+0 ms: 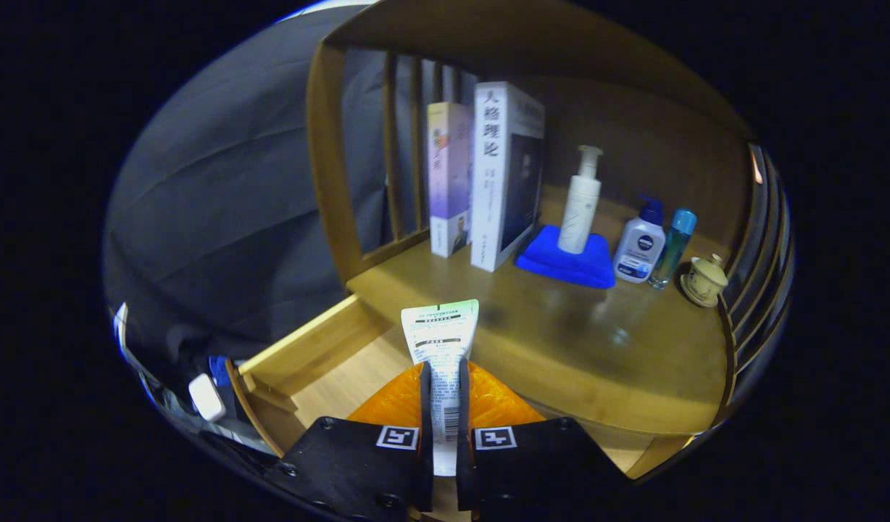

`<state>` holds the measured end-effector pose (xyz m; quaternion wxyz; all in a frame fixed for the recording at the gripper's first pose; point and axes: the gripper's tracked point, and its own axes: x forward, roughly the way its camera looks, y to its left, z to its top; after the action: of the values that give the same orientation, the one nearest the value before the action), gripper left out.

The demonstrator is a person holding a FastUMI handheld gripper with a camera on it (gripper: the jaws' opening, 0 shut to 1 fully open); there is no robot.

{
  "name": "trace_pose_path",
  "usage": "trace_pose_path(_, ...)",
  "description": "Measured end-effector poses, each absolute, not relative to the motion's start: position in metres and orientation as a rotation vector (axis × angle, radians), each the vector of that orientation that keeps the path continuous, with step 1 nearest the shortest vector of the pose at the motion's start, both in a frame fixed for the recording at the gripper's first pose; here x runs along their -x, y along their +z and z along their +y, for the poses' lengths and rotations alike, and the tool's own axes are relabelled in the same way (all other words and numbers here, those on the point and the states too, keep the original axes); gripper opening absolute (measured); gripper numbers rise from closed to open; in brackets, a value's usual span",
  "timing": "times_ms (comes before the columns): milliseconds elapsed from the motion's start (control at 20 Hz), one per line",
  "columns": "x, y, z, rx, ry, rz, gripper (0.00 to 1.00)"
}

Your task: Pull open the drawer, take out the items inside it, and place them on the countertop above the cabinet.

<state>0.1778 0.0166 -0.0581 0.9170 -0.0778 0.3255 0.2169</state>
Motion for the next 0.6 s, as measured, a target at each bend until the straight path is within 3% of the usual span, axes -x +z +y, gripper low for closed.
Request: trace_pose_path(600, -0.257, -0.048, -0.026, -0.254, 0.122, 0.630, 0.14)
